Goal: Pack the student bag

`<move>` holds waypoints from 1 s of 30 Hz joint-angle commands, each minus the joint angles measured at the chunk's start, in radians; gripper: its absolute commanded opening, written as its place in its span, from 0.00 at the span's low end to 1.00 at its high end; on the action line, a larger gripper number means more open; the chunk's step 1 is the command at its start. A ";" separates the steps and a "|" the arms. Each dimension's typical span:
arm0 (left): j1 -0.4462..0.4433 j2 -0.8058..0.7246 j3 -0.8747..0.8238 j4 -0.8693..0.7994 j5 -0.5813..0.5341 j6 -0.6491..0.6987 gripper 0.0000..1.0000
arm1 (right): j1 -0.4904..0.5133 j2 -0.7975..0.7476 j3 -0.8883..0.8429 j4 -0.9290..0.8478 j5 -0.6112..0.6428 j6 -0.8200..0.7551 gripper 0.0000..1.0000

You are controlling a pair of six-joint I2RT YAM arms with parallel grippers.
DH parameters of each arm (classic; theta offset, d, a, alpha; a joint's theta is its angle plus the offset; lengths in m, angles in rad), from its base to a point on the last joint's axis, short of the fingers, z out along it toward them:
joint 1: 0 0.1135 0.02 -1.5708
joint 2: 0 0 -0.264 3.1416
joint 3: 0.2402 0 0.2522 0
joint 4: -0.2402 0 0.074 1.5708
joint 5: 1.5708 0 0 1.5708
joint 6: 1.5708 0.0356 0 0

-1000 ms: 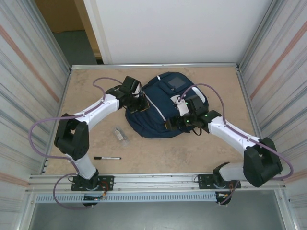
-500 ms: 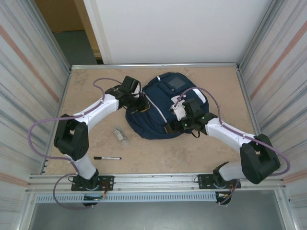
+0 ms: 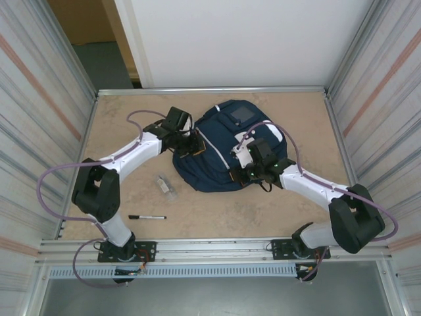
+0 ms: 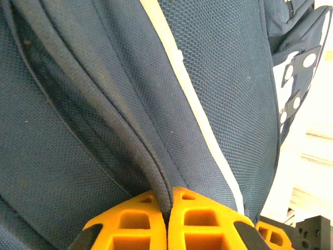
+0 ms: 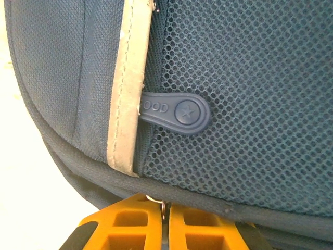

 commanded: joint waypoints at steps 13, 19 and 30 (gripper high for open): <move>-0.129 -0.050 -0.110 0.200 -0.036 -0.157 0.04 | 0.195 0.066 0.163 0.123 0.037 0.297 0.12; -0.190 -0.040 -0.184 0.328 -0.065 -0.242 0.05 | 0.204 0.166 0.187 0.163 0.033 0.278 0.17; -0.119 -0.180 -0.243 0.235 -0.088 -0.107 0.28 | 0.195 -0.035 0.107 0.016 0.097 0.164 0.39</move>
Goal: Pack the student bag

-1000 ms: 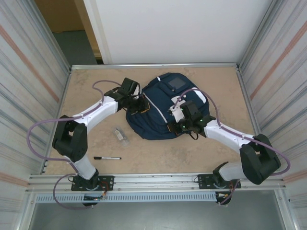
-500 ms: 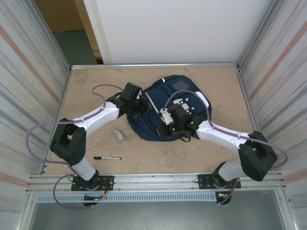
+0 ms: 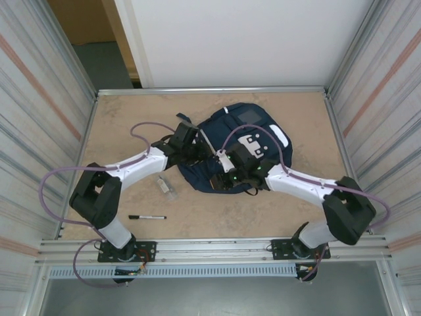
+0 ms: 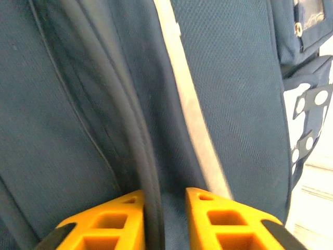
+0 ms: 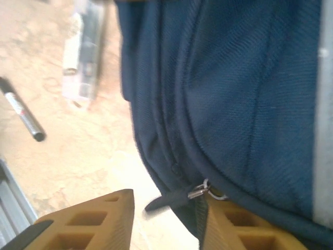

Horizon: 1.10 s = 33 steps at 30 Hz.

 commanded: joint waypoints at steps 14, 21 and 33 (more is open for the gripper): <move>-0.218 -0.256 -0.133 -0.130 -0.015 0.276 0.42 | -0.056 -0.335 -0.030 -0.098 0.330 -0.142 0.53; -0.240 -0.152 -0.070 -0.153 0.000 0.333 0.42 | -0.121 -0.395 -0.045 -0.087 0.337 -0.105 0.53; -0.245 0.001 0.047 -0.268 -0.148 0.426 0.42 | -0.125 -0.474 -0.093 -0.073 0.339 -0.097 0.54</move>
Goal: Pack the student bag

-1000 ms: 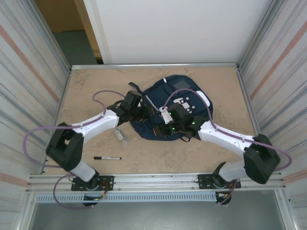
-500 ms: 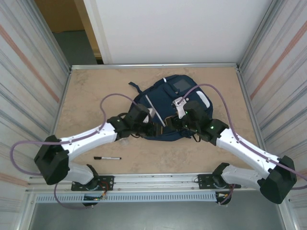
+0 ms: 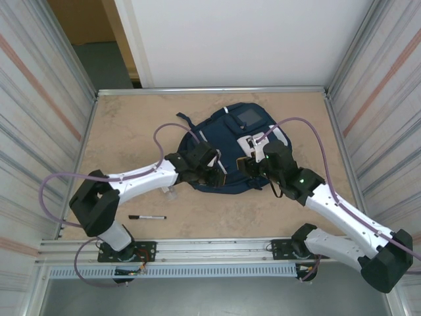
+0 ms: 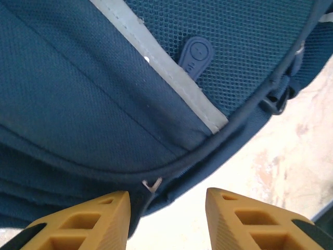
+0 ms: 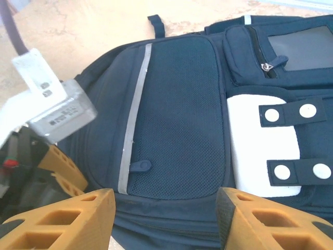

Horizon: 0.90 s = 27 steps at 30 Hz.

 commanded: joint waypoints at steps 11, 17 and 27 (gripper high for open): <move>-0.016 0.140 0.090 -0.112 -0.133 0.022 0.22 | -0.016 -0.009 -0.070 0.111 -0.094 -0.080 0.54; -0.016 0.094 0.083 -0.072 -0.065 0.088 0.00 | -0.030 -0.002 -0.141 0.260 -0.230 -0.256 0.55; 0.011 -0.084 -0.009 0.065 0.015 0.239 0.00 | -0.140 0.090 -0.144 0.254 -0.840 -0.791 0.57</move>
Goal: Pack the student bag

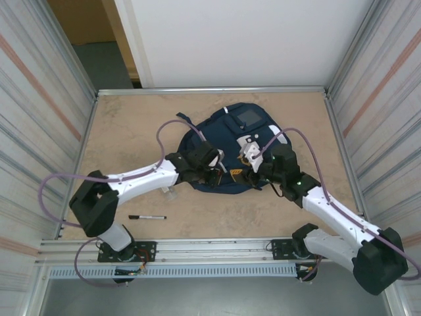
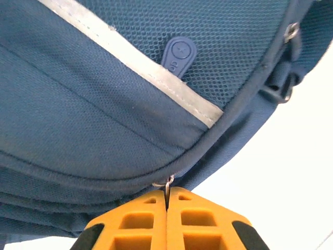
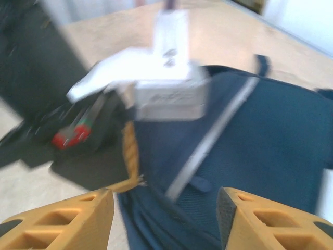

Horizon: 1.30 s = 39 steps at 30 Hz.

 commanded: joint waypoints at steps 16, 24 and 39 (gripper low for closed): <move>0.030 -0.070 -0.065 0.142 0.099 0.089 0.00 | 0.066 0.322 0.086 0.081 0.123 -0.534 0.58; 0.040 -0.092 -0.079 0.118 0.007 0.078 0.00 | 0.070 0.366 0.079 0.085 0.178 -0.572 0.09; 0.261 -0.114 -0.130 0.065 -0.100 0.209 0.00 | 0.007 0.257 0.012 0.111 0.037 -0.505 0.05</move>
